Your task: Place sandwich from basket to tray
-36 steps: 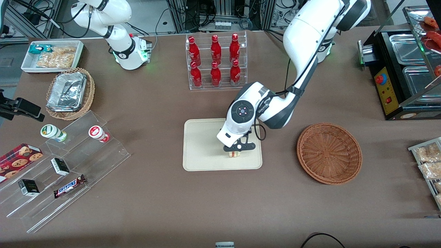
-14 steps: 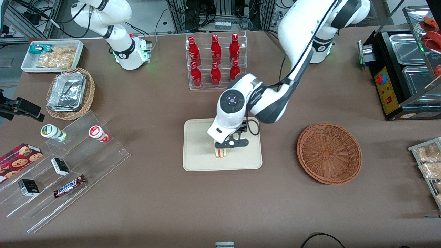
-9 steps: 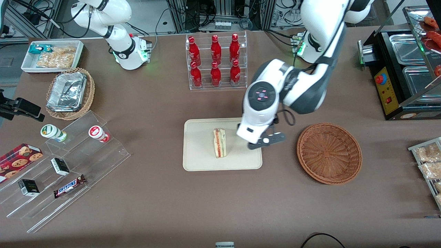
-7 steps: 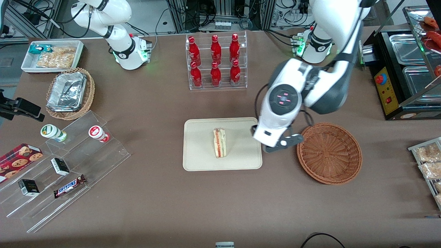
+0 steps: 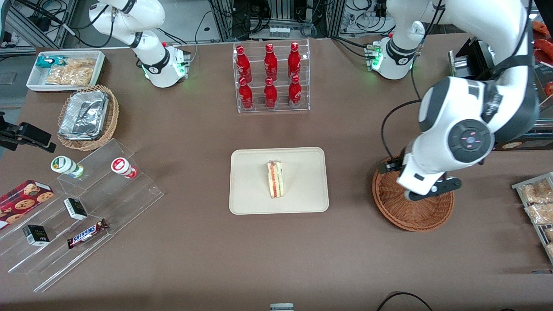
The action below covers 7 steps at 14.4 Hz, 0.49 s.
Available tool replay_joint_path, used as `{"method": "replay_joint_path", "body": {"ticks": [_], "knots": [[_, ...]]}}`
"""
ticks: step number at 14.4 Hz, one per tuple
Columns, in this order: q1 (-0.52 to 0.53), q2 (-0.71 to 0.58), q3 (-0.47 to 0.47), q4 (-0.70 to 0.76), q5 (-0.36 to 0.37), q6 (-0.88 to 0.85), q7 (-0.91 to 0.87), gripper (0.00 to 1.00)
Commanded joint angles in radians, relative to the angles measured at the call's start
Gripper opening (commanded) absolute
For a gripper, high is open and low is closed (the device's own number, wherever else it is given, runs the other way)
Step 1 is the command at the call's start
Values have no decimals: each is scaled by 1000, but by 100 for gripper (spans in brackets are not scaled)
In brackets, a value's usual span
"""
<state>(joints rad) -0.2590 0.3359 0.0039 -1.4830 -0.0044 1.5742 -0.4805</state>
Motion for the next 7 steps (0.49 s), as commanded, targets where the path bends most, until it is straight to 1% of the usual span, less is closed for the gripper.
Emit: {"method": "replay_joint_path", "body": {"ticks": [1, 3, 4, 7], "knots": [[52, -122, -10, -118, -3, -8, 106, 100], [113, -167, -21, -143, -5, -26, 183, 100], [141, -202, -34, -161, -5, -28, 230, 100], [220, -250, -90, -168, -3, -48, 321, 100]]}}
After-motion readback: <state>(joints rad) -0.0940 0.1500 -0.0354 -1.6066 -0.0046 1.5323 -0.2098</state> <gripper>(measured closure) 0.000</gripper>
